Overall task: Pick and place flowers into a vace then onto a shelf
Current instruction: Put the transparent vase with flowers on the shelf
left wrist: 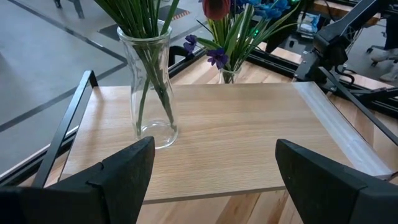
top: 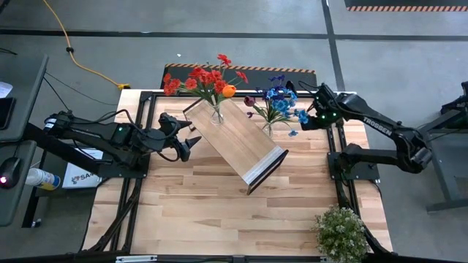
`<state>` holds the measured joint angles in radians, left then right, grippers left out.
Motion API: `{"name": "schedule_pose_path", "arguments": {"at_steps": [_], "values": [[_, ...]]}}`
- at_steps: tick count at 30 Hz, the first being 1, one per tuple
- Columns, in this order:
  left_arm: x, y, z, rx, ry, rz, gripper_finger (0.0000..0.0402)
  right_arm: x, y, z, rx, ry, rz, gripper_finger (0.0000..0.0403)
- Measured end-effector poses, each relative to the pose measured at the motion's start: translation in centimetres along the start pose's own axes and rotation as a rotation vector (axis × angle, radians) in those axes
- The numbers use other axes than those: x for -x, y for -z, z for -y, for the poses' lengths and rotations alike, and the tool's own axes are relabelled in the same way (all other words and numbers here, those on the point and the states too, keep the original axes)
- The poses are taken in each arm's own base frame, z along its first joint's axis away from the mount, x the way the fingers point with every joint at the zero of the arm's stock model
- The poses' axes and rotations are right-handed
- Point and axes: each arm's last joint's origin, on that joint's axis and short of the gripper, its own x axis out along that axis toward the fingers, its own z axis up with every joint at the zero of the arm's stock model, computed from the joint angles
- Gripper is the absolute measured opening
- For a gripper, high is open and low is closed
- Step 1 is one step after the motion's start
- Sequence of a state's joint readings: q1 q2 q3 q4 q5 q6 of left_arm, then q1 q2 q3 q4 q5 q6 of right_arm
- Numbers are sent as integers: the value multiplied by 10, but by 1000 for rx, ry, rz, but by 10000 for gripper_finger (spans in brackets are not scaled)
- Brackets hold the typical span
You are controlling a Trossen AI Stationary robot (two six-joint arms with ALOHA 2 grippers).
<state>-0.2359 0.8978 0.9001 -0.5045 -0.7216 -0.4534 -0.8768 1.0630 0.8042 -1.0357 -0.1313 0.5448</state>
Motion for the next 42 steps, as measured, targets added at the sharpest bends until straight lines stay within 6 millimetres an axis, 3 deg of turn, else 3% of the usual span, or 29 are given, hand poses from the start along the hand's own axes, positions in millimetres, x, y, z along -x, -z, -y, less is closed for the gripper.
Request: {"name": "schedule_pose_path", "arguments": {"at_steps": [7, 12, 24, 36, 42], "values": [[0, 0, 0, 0, 0, 0, 367, -27, -2, -2, -108, -210, 28, 99], [0, 0, 0, 0, 0, 0, 367, -37, -6, -3, -167, -268, 84, 99], [0, 1, 1, 0, 29, -15, 367, -40, -8, -2, -79, -194, 191, 99], [0, 1, 1, -1, 30, -16, 367, -43, 9, -27, 169, -218, 173, 99], [0, 1, 1, -1, 31, -16, 367, -43, 10, -28, 83, -126, 249, 99]]}}
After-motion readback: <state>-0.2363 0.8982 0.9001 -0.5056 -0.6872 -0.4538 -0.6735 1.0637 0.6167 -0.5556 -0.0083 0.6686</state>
